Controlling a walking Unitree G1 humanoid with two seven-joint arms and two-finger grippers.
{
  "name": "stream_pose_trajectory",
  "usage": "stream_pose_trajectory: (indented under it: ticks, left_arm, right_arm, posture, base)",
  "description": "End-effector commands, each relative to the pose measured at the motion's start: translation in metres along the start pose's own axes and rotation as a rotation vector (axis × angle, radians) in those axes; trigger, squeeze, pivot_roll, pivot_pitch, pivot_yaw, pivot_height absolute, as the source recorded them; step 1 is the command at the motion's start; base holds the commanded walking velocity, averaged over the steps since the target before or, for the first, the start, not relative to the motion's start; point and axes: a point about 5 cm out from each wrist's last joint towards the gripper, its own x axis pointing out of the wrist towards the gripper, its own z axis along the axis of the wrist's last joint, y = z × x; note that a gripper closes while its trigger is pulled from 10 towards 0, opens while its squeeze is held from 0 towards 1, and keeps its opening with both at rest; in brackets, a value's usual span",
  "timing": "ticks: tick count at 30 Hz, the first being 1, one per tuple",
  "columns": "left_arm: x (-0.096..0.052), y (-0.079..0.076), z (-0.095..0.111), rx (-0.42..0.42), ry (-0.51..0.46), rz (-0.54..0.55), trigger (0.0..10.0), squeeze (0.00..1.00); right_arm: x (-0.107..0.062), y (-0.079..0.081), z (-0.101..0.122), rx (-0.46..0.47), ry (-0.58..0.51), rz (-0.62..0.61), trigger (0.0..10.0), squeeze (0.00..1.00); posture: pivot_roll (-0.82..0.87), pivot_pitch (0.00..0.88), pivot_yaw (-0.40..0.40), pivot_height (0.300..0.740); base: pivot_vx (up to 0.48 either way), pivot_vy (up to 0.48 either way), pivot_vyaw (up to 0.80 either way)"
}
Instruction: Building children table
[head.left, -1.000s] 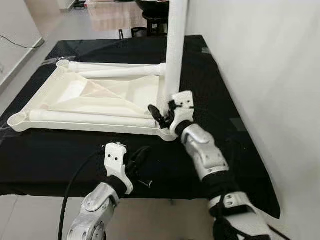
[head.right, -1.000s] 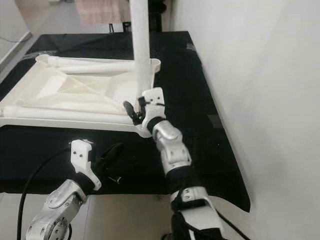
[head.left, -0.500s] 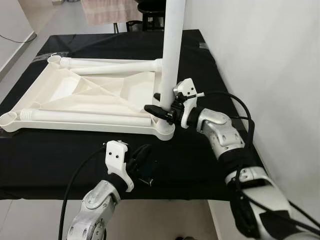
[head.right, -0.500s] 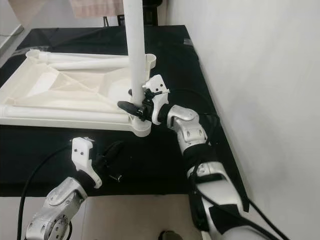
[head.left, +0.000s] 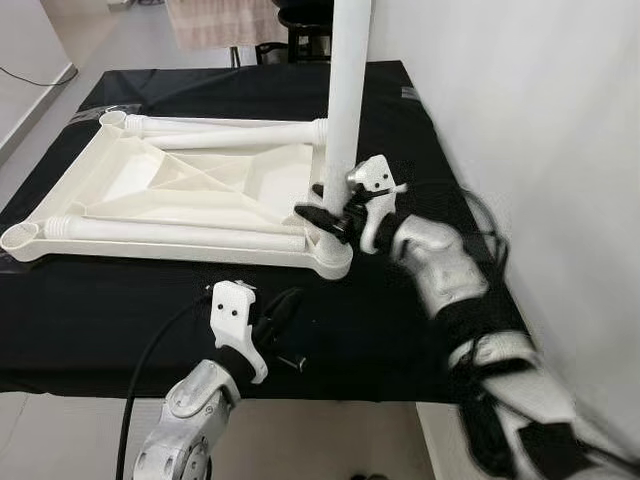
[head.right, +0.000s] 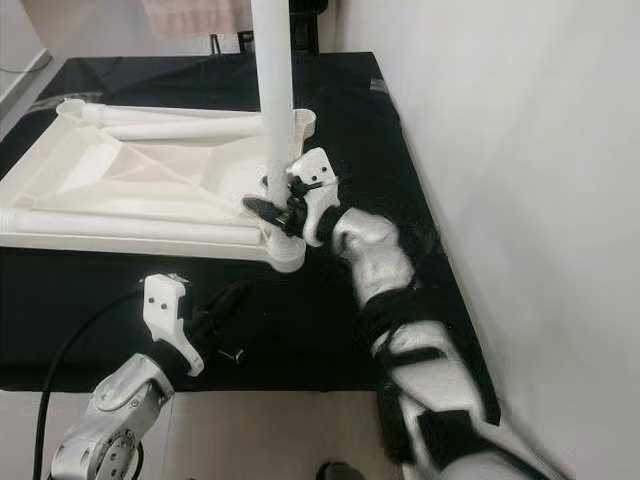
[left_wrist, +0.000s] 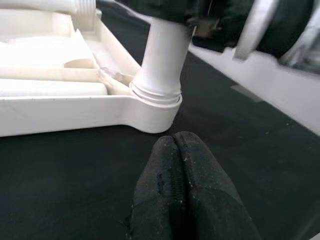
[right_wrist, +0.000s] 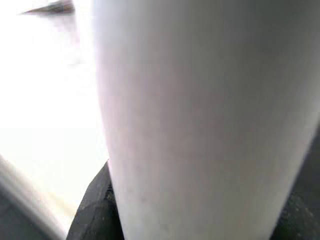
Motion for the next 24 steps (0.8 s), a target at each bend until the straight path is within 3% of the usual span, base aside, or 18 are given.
stream_pose_trajectory:
  ticks: [1, 2, 4, 8, 9, 11, 12, 13, 14, 16, 17, 18, 22, 24]
  left_arm:
    - [-0.003, 0.002, 0.0, 0.003, 0.008, 0.01, 10.0, 0.0]
    - [-0.003, 0.002, 0.0, 0.004, 0.008, 0.011, 10.0, 0.0]
    - [-0.002, 0.003, 0.0, 0.006, 0.008, 0.012, 10.0, 0.0]
    - [-0.002, 0.004, -0.001, 0.006, 0.009, 0.012, 10.0, 0.0]
    - [-0.001, 0.004, -0.001, 0.006, 0.011, 0.011, 10.0, 0.0]
    - [-0.001, 0.005, -0.001, 0.006, 0.011, 0.011, 10.0, 0.0]
    - [-0.001, 0.005, -0.001, 0.008, 0.01, 0.013, 10.0, 0.0]
    - [-0.001, 0.005, -0.001, 0.008, 0.01, 0.013, 10.0, 0.0]
    - [-0.001, 0.005, -0.001, 0.011, 0.01, 0.016, 10.0, 0.0]
    - [-0.001, 0.006, -0.001, 0.012, 0.01, 0.017, 10.0, 0.0]
    - [-0.001, 0.006, -0.001, 0.012, 0.01, 0.018, 10.0, 0.0]
    - [-0.001, 0.006, -0.001, 0.012, 0.01, 0.018, 10.0, 0.0]
    - [-0.001, 0.005, -0.001, 0.008, 0.01, 0.015, 10.0, 0.0]
    - [-0.001, 0.005, -0.001, 0.007, 0.01, 0.014, 10.0, 0.0]
  right_arm:
    - [-0.019, -0.004, -0.046, 0.06, 0.201, -0.189, 0.0, 0.0]
    - [-0.026, 0.004, -0.051, 0.094, 0.199, -0.198, 0.0, 0.0]
    - [-0.03, 0.01, -0.05, 0.078, 0.187, -0.194, 0.0, 0.0]
    - [-0.024, 0.008, -0.043, 0.0, 0.178, -0.169, 0.0, 0.0]
    - [-0.02, 0.006, -0.04, -0.02, 0.177, -0.16, 10.0, 0.0]
    - [-0.015, 0.005, -0.036, -0.016, 0.175, -0.139, 10.0, 0.0]
    - [-0.011, 0.004, -0.031, -0.006, 0.154, -0.109, 10.0, 0.71]
    - [-0.011, 0.004, -0.031, -0.006, 0.154, -0.109, 10.0, 0.71]
    - [-0.007, 0.0, -0.023, 0.012, 0.12, -0.099, 10.0, 1.0]
    - [-0.002, -0.005, -0.014, 0.026, 0.082, -0.068, 10.0, 1.0]
    - [0.001, -0.01, -0.005, 0.043, 0.045, -0.041, 10.0, 0.88]
    - [0.004, -0.014, 0.003, 0.064, 0.006, 0.0, 10.0, 0.0]
    - [0.005, -0.018, 0.029, 0.106, -0.092, 0.101, 10.0, 0.0]
    - [0.006, -0.014, 0.037, 0.07, -0.101, 0.238, 10.0, 0.0]
  posture:
    - [0.08, 0.156, -0.014, 0.74]
    - [0.08, 0.156, -0.014, 0.74]
    - [0.06, 0.147, -0.005, 0.74]
    - [0.06, 0.141, -0.002, 0.74]
    - [0.07, 0.136, -0.015, 0.74]
    - [0.07, 0.137, -0.011, 0.74]
    - [0.07, 0.136, -0.009, 0.74]
    - [0.07, 0.136, -0.009, 0.74]
    - [0.07, 0.135, -0.01, 0.74]
    - [0.08, 0.135, -0.01, 0.74]
    - [0.08, 0.134, -0.01, 0.74]
    - [0.07, 0.135, -0.01, 0.74]
    - [0.07, 0.135, -0.011, 0.74]
    - [0.07, 0.137, -0.012, 0.74]
  base:
    - [0.0, 0.0, 0.0]
    - [0.0, 0.0, 0.0]
    - [0.0, 0.0, 0.0]
    - [0.0, 0.0, 0.0]
    - [0.0, 0.0, 0.0]
    - [0.0, 0.0, 0.0]
    - [0.0, 0.0, 0.0]
    - [0.0, 0.0, 0.0]
    - [0.0, 0.0, 0.0]
    - [0.0, 0.0, 0.0]
    - [0.0, 0.0, 0.0]
    - [0.0, 0.0, 0.0]
    - [0.0, 0.0, 0.0]
    - [0.0, 0.0, 0.0]
